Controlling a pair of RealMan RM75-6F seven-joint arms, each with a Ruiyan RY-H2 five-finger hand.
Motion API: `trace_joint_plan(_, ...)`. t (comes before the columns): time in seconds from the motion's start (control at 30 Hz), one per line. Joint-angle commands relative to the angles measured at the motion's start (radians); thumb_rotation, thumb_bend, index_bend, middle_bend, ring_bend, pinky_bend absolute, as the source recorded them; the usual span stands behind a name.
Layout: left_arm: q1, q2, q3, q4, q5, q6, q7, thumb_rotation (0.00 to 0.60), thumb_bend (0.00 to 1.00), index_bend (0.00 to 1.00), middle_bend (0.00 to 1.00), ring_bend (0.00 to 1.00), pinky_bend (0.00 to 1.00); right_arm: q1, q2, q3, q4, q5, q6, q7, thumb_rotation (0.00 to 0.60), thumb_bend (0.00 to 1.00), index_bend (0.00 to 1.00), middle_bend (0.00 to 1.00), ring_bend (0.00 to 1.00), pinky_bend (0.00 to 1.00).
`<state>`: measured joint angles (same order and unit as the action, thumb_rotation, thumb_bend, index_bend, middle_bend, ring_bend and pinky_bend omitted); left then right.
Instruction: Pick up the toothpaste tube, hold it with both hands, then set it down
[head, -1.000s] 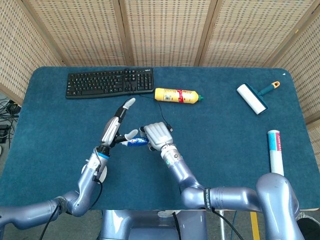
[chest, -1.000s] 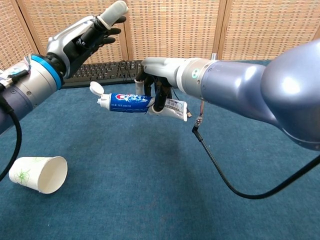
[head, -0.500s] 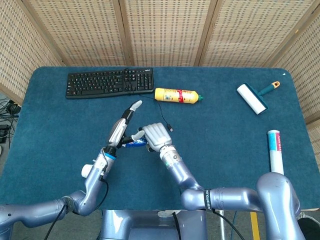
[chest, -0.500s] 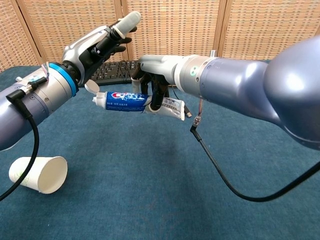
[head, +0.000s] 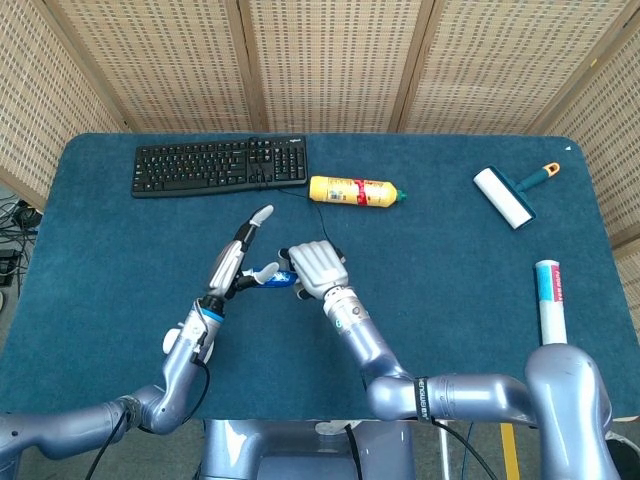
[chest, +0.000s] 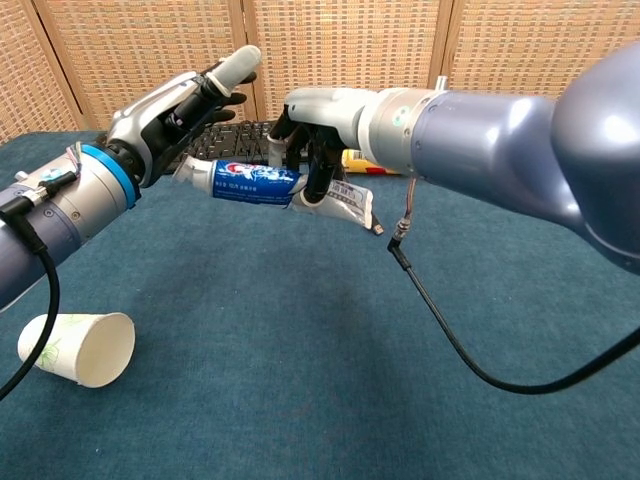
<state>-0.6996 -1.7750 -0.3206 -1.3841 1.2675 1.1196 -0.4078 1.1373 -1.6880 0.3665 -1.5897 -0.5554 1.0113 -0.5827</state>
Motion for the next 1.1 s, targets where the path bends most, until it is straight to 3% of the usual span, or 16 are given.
trace_joint_plan(0.03,0.007,-0.005,-0.002,0.01,0.001,0.003,-0.029,0.117,0.0,0.0,0.0,0.0,0.0,-0.003,0.006,0.005,-0.008,0.005,-0.001,0.009,0.6,0.64,0.67,0.66,0.58,0.67)
trace_joint_plan(1.1,0.005,-0.104,-0.041,0.073,-0.002,0.04,-0.114,0.117,0.0,0.0,0.0,0.0,0.0,-0.002,0.034,0.014,-0.045,0.017,0.004,0.071,0.6,0.64,0.67,0.66,0.59,0.68)
